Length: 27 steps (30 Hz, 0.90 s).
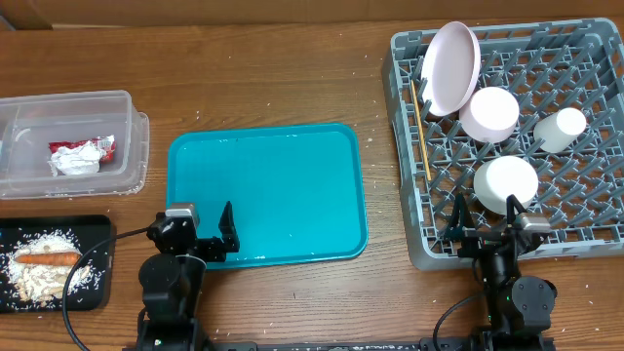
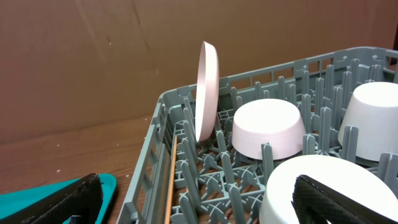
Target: Sort waste into correct bins and load items into the dishwasher
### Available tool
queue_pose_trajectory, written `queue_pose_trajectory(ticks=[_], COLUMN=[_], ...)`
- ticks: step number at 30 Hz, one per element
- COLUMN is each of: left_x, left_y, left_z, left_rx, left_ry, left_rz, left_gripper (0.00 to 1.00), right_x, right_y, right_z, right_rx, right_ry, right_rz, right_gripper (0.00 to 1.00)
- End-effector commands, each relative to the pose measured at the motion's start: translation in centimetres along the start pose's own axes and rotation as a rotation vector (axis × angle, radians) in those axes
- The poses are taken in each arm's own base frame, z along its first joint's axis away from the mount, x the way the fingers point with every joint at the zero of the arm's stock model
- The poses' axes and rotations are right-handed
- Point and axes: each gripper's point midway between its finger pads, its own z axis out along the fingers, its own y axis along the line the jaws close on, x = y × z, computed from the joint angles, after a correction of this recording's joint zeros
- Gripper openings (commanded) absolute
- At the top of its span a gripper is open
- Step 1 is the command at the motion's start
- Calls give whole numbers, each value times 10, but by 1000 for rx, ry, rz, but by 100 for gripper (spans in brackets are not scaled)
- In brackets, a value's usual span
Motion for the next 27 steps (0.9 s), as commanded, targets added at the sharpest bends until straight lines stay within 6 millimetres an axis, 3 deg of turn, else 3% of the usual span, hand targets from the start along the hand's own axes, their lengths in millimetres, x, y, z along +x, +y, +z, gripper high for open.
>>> queue_pose_trajectory(ticks=[1,6,23,27], left_x=[0,3,-31,-30], left_y=[7,11,11,13], left_z=[-2,-6,-26,-26], left_rx=[-37,-58,-73,-81], left_ry=[-28,-63,-233,-231], left_rz=[16,17,29,27], left_gripper=[100,100,100,100], right_x=[2,2,2,2], right_y=[2,2,2,2], right_z=[0,0,0,0], right_rx=[-11,-11,-11,-11], right_ry=[-4,-4,-4,-4], right_rz=[-7,-7,-7,-7], right_gripper=[100,100,100,100])
